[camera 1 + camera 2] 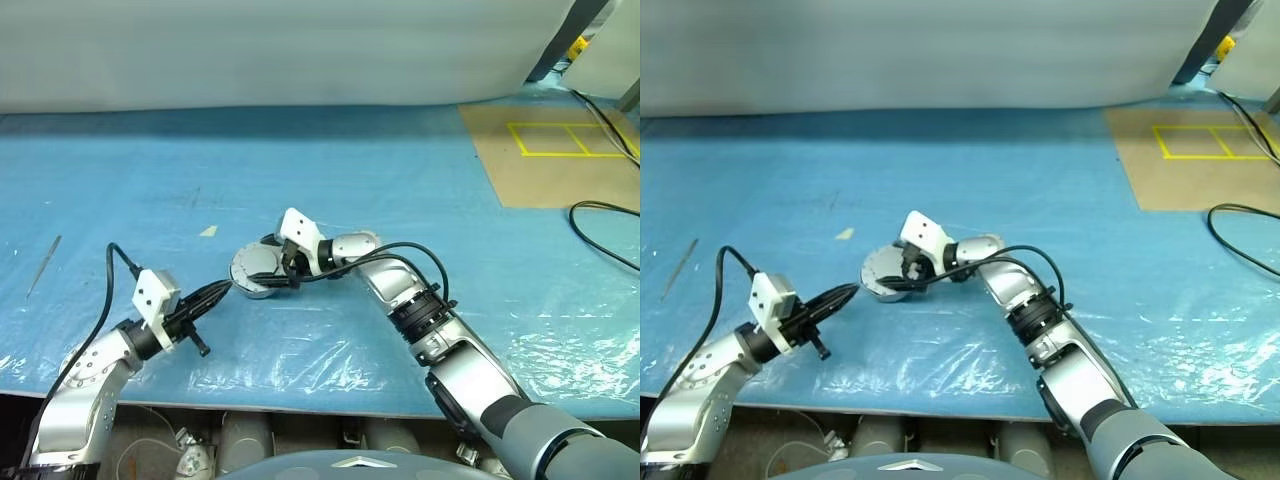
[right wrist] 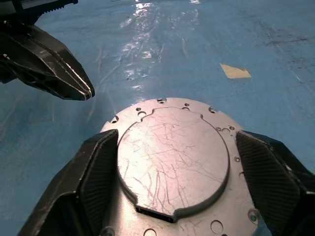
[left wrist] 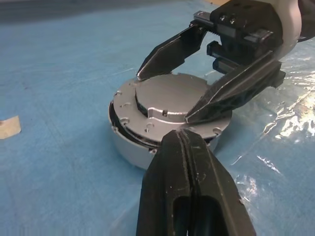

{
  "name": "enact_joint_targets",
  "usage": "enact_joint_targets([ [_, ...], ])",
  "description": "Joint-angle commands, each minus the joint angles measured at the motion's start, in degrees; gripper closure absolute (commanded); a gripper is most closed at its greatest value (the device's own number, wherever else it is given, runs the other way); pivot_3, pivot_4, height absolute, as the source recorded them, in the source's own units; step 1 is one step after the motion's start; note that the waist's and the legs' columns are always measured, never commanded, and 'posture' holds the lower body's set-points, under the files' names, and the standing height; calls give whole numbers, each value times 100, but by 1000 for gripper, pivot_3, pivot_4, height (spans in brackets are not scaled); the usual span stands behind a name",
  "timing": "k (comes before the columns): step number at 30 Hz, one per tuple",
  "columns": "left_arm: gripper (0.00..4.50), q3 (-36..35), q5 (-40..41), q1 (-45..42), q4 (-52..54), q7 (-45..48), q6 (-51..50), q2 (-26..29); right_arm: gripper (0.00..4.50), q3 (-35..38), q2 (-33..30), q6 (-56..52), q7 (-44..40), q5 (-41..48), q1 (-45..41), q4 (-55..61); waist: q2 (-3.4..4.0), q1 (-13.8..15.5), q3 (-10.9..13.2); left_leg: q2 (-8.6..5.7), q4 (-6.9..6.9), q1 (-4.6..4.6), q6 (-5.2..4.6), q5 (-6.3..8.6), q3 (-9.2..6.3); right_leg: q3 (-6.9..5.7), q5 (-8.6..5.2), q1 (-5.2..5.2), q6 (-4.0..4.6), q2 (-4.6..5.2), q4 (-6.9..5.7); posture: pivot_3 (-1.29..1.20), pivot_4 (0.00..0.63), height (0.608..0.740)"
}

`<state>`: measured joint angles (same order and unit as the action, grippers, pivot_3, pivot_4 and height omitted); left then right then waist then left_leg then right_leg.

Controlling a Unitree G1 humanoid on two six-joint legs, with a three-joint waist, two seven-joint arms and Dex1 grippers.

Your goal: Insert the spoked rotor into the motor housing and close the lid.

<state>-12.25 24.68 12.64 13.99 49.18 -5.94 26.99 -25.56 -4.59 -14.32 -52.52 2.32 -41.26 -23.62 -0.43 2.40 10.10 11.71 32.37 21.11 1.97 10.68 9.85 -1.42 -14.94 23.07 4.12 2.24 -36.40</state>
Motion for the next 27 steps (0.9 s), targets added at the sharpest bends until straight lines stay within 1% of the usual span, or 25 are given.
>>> enact_joint_targets([
  [1, 4500, -231, 24, 108, 45, -116, 344, -38, 1556, -41, 66, 263, 27, -162, -120, -161, 0, -2, 0, 0, 0, -1, 0, 0, 0, 0, 0, 0, 0, -1, -1, 0, 150, 740],
  [7, 4500, -263, -15, 207, 74, -343, 560, -127, 1557, -32, 154, 395, 10, -230, -155, -283, 0, -7, 0, 0, 5, -13, -2, 1, 2, 6, 0, -8, 0, 0, -4, 0, 150, 740],
  [11, 4500, -274, -44, 253, 147, -532, 573, -160, 1557, 186, 391, 237, 124, -76, -287, -339, 0, -19, 0, 2, 5, -17, -2, 1, 3, 8, 0, -6, 1, -3, -11, 0, 150, 740],
  [16, 4500, -234, -19, 366, 340, -658, 485, -133, 1557, 154, 492, 166, 139, -178, -343, -482, 0, -17, 0, 3, 8, -11, -2, 1, 4, 8, -2, -4, 4, -3, -10, 0, 150, 740],
  [22, 4500, -204, -14, 381, 473, -764, 370, -78, 1557, -77, 350, 383, 143, -554, -259, -675, 1, -14, -1, 3, 7, -14, -2, 1, 4, 8, -2, -5, 4, -3, -11, 0, 150, 740],
  [27, 4500, -188, 2, 302, 473, -785, 283, -37, 1557, 55, 233, 188, -226, -350, -291, -524, 1, -5, -1, 2, 10, -20, -2, 1, 6, 10, -2, -10, 4, -1, -14, 0, 150, 740],
])
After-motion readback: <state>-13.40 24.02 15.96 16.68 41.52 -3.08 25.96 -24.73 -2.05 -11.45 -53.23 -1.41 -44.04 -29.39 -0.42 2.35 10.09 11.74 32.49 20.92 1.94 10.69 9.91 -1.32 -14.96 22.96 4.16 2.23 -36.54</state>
